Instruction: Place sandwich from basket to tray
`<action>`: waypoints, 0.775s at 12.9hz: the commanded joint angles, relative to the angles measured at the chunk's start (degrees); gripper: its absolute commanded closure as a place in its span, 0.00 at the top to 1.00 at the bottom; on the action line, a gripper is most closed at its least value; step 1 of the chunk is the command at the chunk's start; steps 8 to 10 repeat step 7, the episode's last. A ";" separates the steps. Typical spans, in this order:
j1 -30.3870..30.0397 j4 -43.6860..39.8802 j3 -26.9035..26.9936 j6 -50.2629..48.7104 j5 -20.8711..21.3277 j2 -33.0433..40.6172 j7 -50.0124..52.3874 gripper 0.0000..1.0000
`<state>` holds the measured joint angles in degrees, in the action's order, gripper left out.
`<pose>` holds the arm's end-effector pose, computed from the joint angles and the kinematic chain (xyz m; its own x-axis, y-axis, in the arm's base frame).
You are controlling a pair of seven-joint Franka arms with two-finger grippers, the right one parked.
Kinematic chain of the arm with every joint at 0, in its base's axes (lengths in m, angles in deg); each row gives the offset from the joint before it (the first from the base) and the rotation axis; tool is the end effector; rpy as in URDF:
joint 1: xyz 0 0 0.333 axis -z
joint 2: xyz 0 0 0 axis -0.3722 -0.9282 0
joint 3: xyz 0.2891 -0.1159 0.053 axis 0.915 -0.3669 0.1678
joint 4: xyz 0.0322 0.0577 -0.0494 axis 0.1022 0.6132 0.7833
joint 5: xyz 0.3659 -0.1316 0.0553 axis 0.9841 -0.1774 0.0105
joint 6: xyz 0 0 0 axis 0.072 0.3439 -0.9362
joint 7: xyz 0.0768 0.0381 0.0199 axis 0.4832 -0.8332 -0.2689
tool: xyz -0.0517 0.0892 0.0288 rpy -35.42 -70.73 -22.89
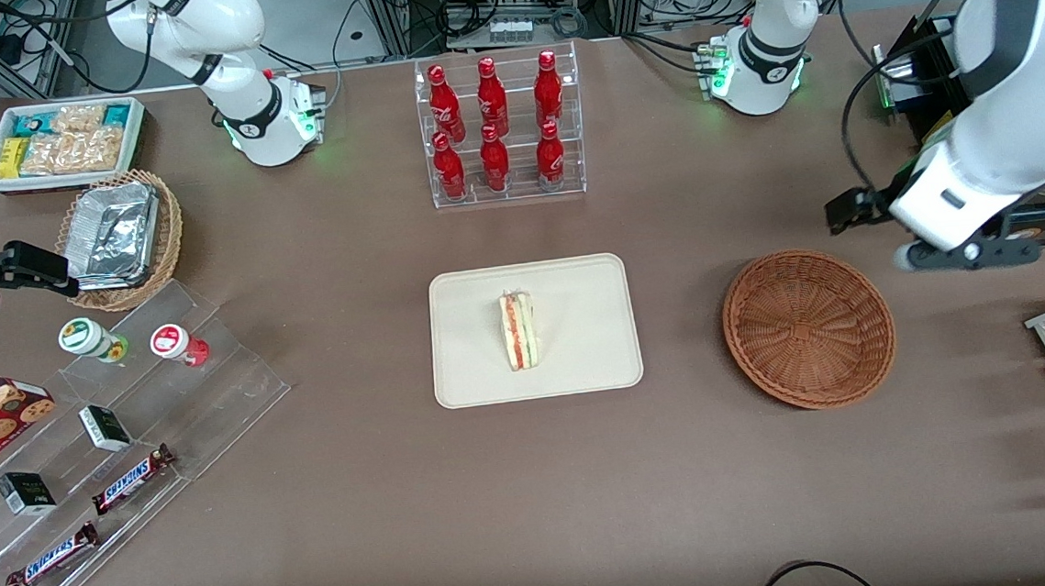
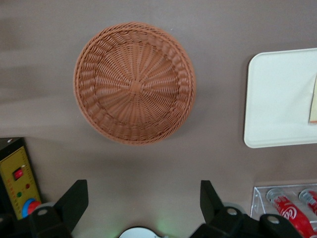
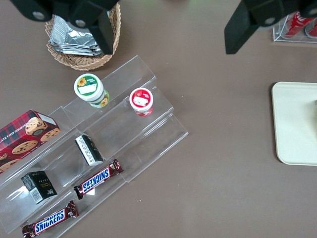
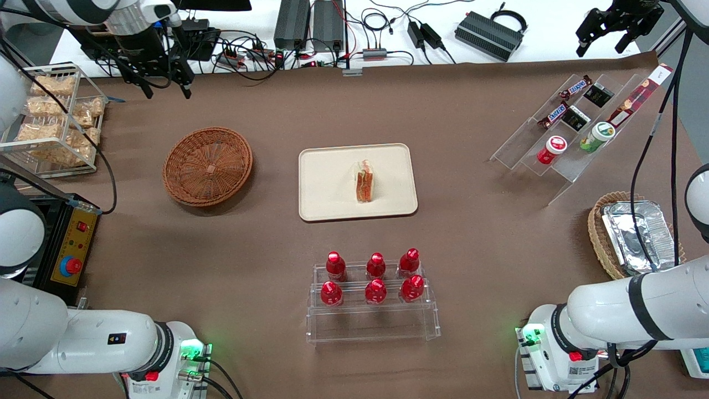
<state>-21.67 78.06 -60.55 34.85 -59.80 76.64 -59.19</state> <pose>0.5561 -0.0787 0.5615 0.9840 -0.0408 -0.1737 -0.0405 -0.9992 0.0054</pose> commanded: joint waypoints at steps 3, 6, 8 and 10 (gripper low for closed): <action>-2.90 -0.02 -1.12 -6.06 0.11 4.75 -1.48 1.00; -2.64 -2.40 -0.68 -8.63 0.20 4.75 -1.48 1.00; -2.64 -3.18 -0.59 -9.59 0.20 4.75 -1.48 1.00; -2.64 -3.18 -0.59 -9.59 0.20 4.75 -1.48 1.00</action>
